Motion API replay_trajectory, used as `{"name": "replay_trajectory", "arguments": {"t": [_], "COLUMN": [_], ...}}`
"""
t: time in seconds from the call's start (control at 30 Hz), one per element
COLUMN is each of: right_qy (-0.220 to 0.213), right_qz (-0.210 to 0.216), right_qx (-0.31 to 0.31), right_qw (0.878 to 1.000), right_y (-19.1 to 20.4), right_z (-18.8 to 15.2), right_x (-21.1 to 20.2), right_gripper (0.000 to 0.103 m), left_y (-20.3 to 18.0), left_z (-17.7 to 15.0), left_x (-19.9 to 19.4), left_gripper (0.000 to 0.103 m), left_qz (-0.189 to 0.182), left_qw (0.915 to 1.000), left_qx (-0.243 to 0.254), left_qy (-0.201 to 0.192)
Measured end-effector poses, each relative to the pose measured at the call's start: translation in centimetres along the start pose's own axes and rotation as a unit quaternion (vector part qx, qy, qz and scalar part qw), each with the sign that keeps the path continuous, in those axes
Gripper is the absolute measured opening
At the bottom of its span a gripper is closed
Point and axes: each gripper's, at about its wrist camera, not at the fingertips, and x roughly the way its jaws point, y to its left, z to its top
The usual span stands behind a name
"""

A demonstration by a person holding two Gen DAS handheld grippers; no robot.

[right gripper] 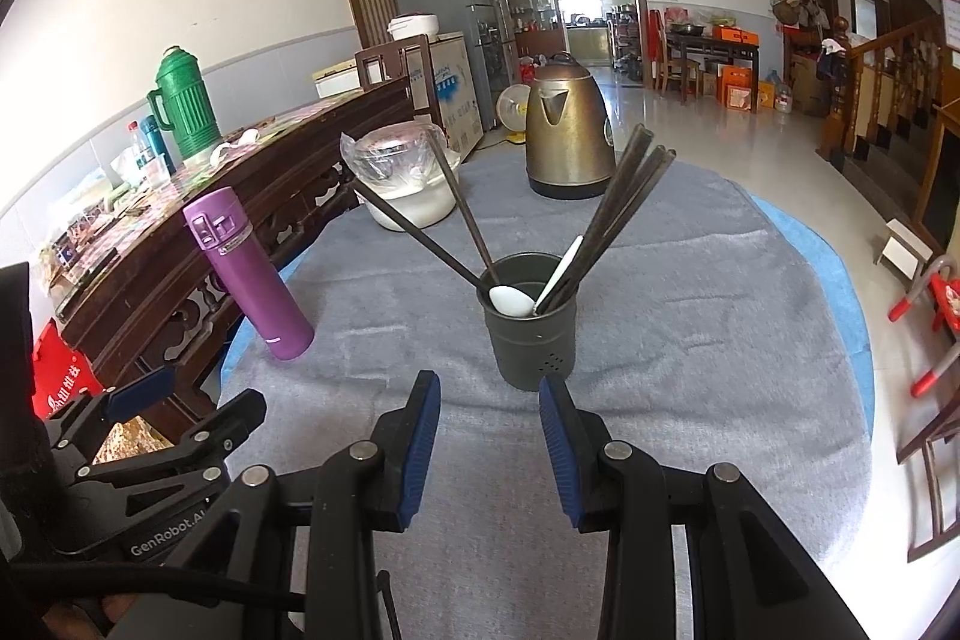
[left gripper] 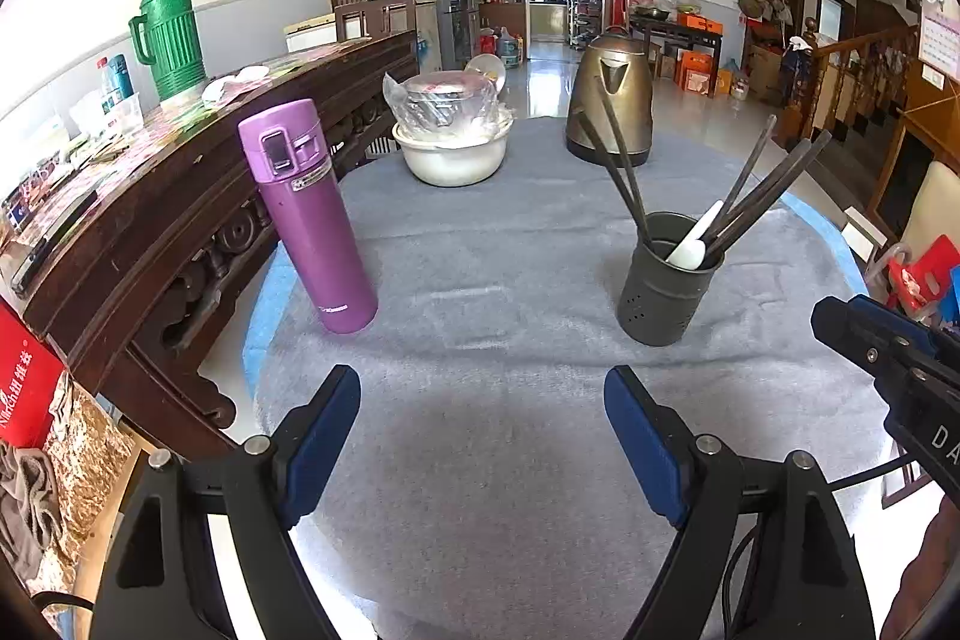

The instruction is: Organize utensils

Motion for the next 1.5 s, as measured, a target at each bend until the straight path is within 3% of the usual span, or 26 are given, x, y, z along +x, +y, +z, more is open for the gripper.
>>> {"name": "replay_trajectory", "arguments": {"t": [0.57,0.9,1.5], "right_qy": [0.0,-0.007,0.026], "right_qz": [-0.022,-0.029,-0.033], "right_qx": [0.005,-0.007,0.017], "right_qw": [1.0,1.0,0.999], "right_y": [2.7,4.8,2.3], "right_z": [0.0,0.7,0.4], "right_x": [1.2,1.9,3.7], "right_gripper": [0.038,0.038,0.038], "left_y": [3.5,5.5,2.3], "left_z": [-0.3,0.2,1.2], "left_x": [0.3,0.2,2.3], "left_gripper": [0.084,0.084,0.084], "left_qz": [-0.005,0.011,0.025], "left_qw": [1.0,0.9999,0.9968], "left_qx": [-0.005,0.009,0.064], "left_qy": [0.007,0.007,0.039]}}
